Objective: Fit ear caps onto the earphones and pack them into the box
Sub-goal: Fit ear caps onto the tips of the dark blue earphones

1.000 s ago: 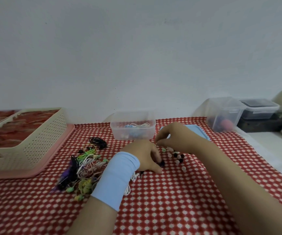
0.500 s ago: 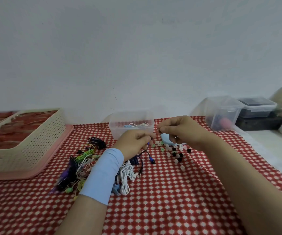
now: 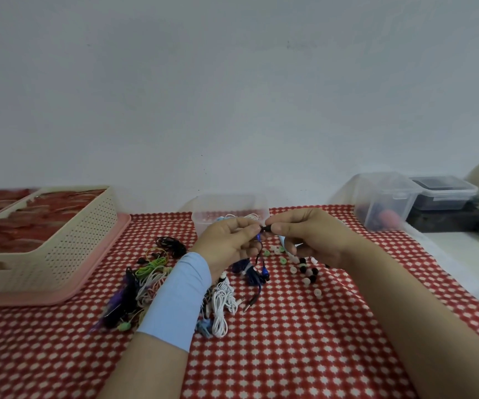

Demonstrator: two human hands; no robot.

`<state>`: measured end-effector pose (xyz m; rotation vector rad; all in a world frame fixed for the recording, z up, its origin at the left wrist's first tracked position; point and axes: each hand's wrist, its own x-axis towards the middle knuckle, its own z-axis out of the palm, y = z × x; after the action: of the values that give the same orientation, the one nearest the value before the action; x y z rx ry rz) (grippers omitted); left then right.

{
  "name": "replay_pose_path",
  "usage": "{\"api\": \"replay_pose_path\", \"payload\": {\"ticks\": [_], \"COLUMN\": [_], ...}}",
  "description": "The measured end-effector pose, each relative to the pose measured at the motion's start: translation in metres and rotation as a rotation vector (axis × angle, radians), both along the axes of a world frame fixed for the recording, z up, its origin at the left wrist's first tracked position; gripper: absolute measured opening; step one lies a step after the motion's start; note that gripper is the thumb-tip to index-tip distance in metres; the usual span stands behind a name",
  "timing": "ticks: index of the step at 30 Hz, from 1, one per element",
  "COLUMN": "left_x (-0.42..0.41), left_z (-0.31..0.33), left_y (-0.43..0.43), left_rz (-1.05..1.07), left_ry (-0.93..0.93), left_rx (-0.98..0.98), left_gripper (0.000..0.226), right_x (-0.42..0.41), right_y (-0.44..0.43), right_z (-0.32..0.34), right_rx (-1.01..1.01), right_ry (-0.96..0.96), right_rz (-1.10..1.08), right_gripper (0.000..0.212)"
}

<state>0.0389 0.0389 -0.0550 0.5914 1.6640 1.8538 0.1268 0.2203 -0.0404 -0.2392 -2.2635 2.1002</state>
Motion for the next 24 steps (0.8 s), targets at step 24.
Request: {"api": "replay_pose_path", "payload": {"ticks": [24], "left_x": [-0.0013], "left_z": [0.0015], "left_y": [0.0003], "left_rz": [0.064], "left_ry": [0.06], "left_rx": [0.021], "left_gripper": [0.012], "right_x": [0.0011], "right_y": [-0.0068], "right_z": [0.0019], "right_rx": [0.013], "right_ry": [0.042], "right_rz": [-0.012], "right_gripper": [0.018]}}
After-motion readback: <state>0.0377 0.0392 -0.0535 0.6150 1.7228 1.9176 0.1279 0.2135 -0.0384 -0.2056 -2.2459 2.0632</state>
